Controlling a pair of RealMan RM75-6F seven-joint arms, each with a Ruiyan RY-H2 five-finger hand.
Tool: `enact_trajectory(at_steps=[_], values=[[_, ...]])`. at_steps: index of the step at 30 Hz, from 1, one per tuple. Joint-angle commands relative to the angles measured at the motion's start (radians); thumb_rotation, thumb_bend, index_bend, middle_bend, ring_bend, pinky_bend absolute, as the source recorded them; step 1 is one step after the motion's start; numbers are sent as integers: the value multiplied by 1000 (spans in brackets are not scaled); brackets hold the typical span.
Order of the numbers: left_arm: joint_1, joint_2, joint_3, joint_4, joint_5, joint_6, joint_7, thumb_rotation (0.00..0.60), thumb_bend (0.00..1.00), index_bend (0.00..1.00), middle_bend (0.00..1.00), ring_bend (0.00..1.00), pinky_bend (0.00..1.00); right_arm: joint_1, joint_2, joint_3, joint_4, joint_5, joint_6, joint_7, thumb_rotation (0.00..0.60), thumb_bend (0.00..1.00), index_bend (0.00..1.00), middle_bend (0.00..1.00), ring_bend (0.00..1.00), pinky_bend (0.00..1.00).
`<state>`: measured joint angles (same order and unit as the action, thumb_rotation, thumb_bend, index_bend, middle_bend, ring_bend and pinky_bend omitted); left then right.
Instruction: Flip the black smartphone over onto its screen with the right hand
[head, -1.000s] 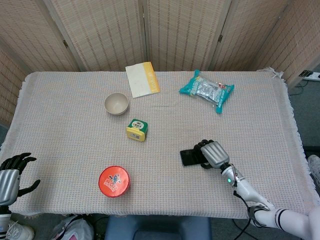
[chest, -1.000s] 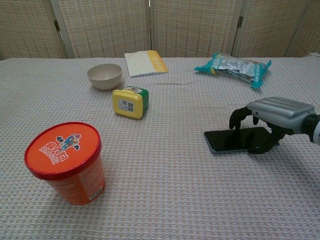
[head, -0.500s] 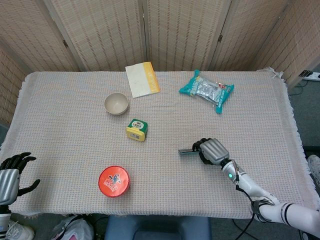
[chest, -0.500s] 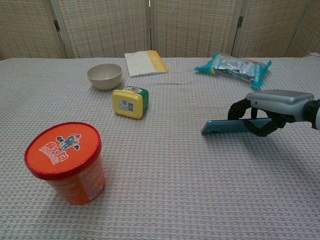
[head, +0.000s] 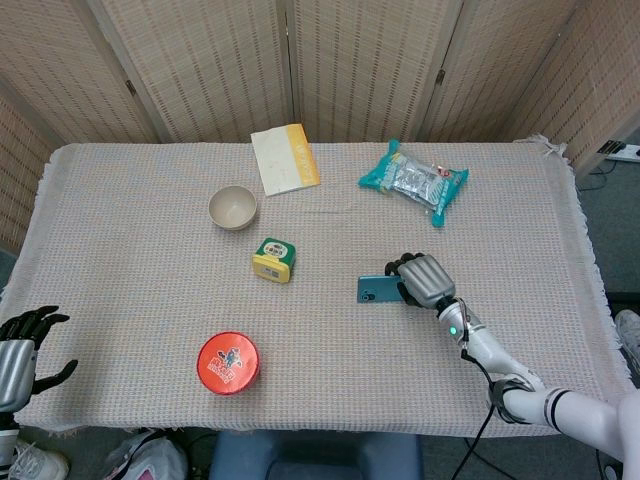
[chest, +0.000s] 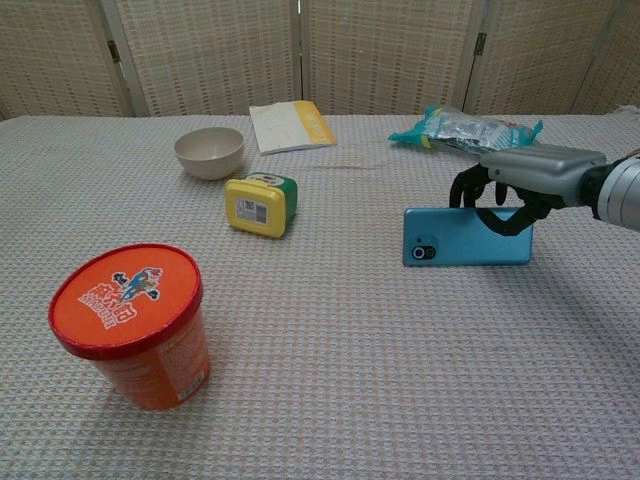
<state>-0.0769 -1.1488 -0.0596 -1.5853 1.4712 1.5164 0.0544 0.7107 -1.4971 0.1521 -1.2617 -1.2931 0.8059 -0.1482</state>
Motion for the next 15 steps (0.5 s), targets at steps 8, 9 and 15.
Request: enact_trajectory(at_steps=[8,9,15], values=[[0,-1,-1,-1,10,6,-5,600,199,308,233,210,235,-119,186,-8,-239,-34,247,-86,600,548,365,359,276,351],[-1,-2,-1,-1,12,6,-5,600,199,308,233,210,235,-136,212,-17,-265,-41,268,-97,600,510,365,359,276,351],[-12,-18,-6,-5,27,7,5,600,199,308,233,211,235,-270,330,-85,-386,-95,428,-113,600,165,365,350,276,351]])
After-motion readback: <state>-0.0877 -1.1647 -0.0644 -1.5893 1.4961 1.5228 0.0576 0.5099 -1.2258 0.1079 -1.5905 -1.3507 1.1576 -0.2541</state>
